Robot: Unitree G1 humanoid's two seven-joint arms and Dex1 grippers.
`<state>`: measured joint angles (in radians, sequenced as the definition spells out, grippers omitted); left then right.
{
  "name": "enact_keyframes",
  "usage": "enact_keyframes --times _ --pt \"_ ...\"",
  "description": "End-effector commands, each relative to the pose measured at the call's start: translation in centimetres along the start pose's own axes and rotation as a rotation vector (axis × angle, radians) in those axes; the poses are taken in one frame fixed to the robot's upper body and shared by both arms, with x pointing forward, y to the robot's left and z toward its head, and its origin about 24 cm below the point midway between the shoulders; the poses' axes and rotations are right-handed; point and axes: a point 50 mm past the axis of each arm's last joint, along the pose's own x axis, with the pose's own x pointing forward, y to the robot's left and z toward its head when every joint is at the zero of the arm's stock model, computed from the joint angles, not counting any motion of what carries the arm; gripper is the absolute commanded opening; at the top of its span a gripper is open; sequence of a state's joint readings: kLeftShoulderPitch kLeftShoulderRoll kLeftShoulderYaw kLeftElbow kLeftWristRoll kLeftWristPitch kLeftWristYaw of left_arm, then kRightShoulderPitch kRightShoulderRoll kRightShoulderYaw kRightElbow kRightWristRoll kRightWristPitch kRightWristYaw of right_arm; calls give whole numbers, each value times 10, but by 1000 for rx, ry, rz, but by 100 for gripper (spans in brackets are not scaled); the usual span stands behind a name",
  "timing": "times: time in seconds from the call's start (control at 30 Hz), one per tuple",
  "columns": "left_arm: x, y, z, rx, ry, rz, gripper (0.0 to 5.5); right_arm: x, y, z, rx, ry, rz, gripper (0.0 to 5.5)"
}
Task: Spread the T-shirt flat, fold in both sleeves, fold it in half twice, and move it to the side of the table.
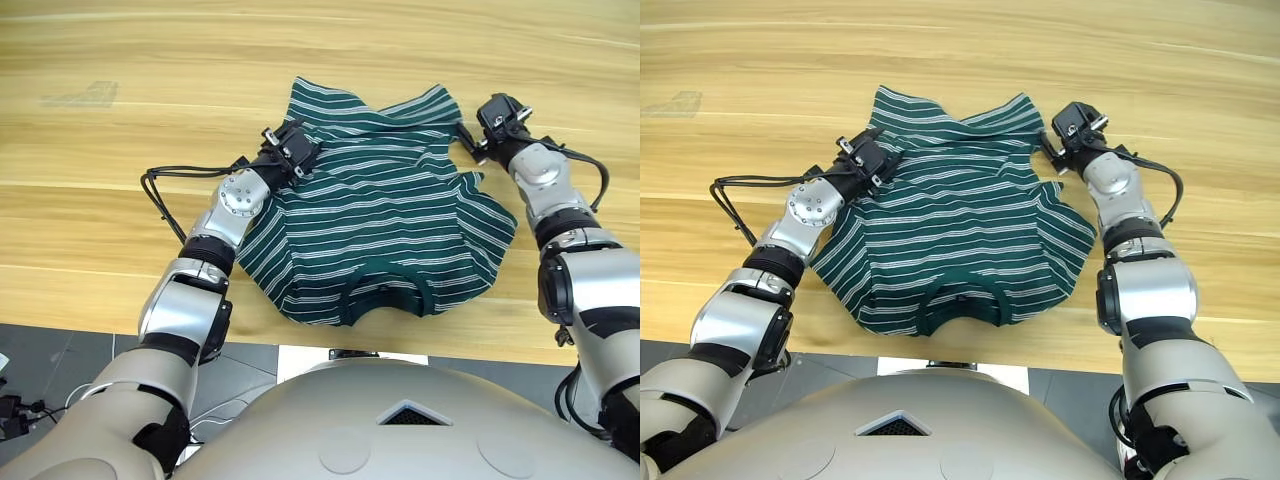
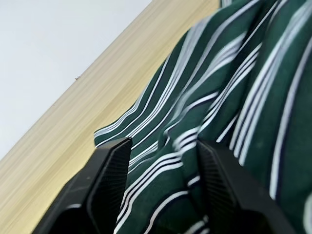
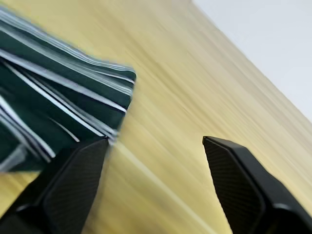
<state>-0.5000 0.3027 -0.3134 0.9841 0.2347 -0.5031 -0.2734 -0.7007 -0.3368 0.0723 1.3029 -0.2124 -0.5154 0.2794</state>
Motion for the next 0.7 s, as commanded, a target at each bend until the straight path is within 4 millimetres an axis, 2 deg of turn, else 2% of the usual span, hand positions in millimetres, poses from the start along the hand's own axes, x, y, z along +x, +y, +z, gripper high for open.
enact_keyframes --times 0.03,0.13,0.2,0.3,0.5,0.7 --pt "-11 -21 -26 -15 137 -85 240 3 -24 58 116 -412 -167 363" --pt "-8 -12 -21 -20 120 -43 240 -2 -34 84 146 -614 -245 363" --pt "-7 -10 -19 -20 114 -34 240 -3 -31 89 139 -657 -233 363" --pt "-6 -12 -18 -14 111 -36 240 -3 -24 84 132 -639 -205 363" --pt "-15 -24 -20 45 92 -99 240 16 -5 59 3 -299 -14 363" --pt "-32 -51 -1 143 -13 -254 240 37 9 57 -188 -14 53 363"
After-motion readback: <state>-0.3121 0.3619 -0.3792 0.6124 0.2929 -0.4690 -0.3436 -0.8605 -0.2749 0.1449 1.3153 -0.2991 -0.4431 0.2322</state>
